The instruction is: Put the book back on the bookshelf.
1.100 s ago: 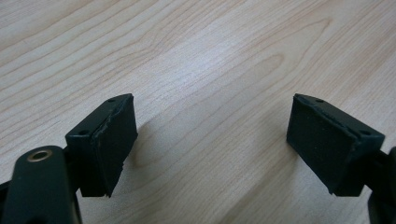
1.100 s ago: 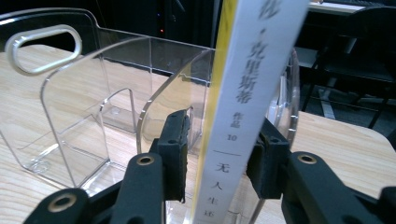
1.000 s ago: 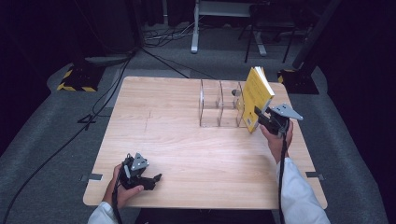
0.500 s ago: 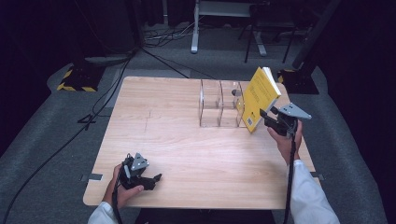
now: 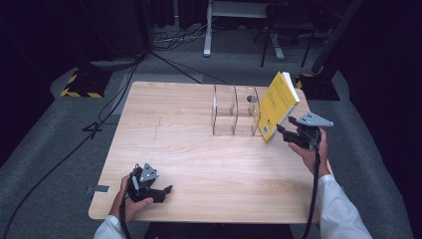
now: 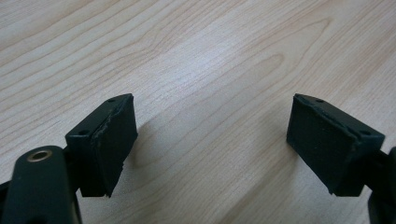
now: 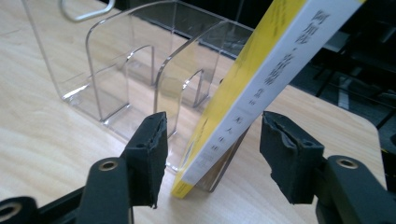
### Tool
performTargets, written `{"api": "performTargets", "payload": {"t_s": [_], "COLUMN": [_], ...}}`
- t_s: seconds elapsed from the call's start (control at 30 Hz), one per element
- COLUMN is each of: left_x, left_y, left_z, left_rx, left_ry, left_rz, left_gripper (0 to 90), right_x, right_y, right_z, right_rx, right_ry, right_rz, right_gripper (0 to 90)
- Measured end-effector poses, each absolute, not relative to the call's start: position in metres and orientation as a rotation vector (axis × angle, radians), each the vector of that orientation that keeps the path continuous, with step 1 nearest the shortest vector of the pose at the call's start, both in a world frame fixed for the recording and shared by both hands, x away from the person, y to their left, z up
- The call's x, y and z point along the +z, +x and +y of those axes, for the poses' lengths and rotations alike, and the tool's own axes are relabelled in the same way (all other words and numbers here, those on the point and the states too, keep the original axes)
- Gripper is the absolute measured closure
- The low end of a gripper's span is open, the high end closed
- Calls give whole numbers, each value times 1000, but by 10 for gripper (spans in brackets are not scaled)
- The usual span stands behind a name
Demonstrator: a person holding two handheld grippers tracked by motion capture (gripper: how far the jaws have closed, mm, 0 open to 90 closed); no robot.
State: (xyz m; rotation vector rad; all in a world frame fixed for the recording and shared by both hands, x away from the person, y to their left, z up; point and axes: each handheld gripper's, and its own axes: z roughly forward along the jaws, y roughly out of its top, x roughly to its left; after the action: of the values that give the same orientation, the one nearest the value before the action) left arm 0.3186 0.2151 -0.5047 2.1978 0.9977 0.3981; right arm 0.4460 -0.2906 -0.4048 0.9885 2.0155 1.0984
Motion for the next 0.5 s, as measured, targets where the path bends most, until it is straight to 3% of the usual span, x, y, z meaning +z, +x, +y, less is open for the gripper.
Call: {"api": "performTargets", "payload": {"t_s": [0.5], "left_x": [-505], "left_y": [319], "left_z": [215], "left_rx": [398], "left_ry": [2198], "left_rz": [998], "left_gripper": [167], "right_x": [-402], "right_y": [419], "right_z": [-288], "right_rx": [1054], "right_ry": [828], "right_rz": [2177], "right_gripper": [353]}}
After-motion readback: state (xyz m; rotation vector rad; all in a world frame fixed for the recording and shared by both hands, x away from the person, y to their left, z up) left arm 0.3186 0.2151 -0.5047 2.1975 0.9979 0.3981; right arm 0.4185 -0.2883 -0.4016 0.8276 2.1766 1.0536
